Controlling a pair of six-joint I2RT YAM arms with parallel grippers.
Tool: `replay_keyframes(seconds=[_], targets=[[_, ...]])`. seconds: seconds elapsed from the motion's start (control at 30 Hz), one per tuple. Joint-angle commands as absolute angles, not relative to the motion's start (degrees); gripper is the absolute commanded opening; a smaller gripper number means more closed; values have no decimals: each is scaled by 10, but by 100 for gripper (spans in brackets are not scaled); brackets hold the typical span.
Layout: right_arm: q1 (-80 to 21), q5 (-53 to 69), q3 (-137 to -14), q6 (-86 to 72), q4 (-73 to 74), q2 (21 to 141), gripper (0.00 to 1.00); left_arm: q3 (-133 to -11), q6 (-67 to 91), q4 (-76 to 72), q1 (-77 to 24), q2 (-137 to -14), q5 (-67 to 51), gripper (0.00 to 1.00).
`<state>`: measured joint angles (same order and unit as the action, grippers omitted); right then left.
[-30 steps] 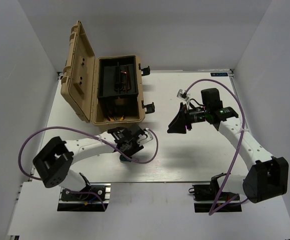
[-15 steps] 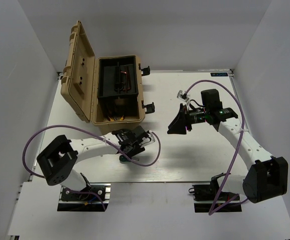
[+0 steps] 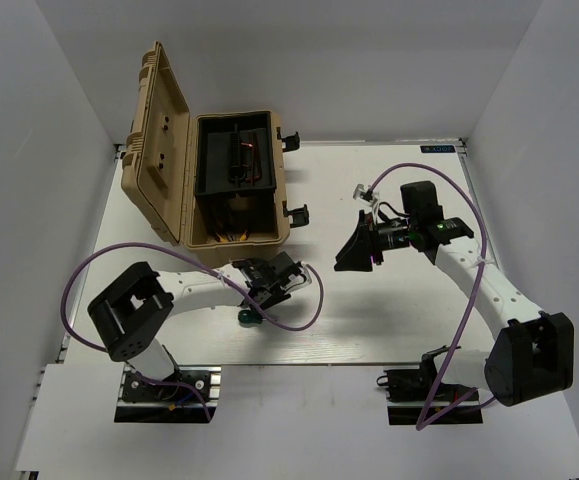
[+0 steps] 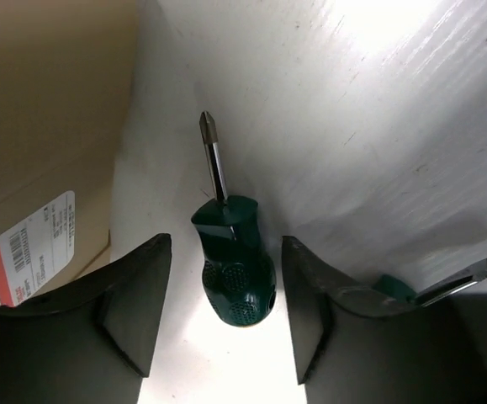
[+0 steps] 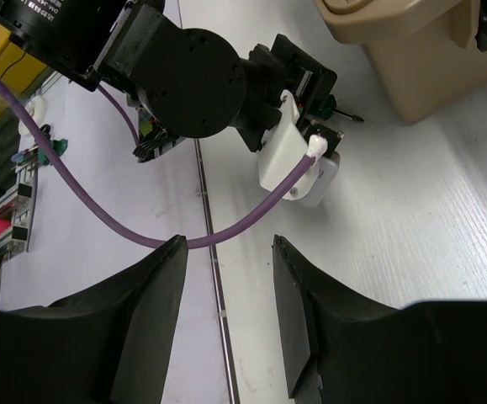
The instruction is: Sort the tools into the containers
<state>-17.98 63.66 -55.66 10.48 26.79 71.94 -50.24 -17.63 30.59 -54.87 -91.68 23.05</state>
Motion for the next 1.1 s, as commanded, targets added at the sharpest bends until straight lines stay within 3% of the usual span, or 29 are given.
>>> replay_keyframes(seconds=[0.0, 0.3, 0.73, 0.8, 0.83, 0.93, 0.97, 1.07], targets=[[-173, 657, -557, 100, 251, 704, 52, -495, -181, 291, -548, -907, 216, 60], [-166, 666, -555, 94, 247, 697, 52, -495, -181, 291, -548, -939, 191, 43], [-156, 679, -553, 86, 243, 689, 52, -505, -176, 308, -553, -962, 156, 47], [-155, 681, -554, 84, 243, 690, 52, -512, -176, 314, -553, -962, 149, 41], [-154, 683, -553, 85, 242, 688, 52, -518, -176, 314, -553, -962, 149, 30], [-151, 683, -549, 82, 238, 686, 52, -529, -176, 326, -558, -934, 142, 20], [-149, 684, -548, 81, 238, 688, 52, -537, -176, 326, -564, -928, 136, 13], [-149, 684, -549, 82, 239, 688, 52, -556, -176, 347, -571, -910, 136, 5]])
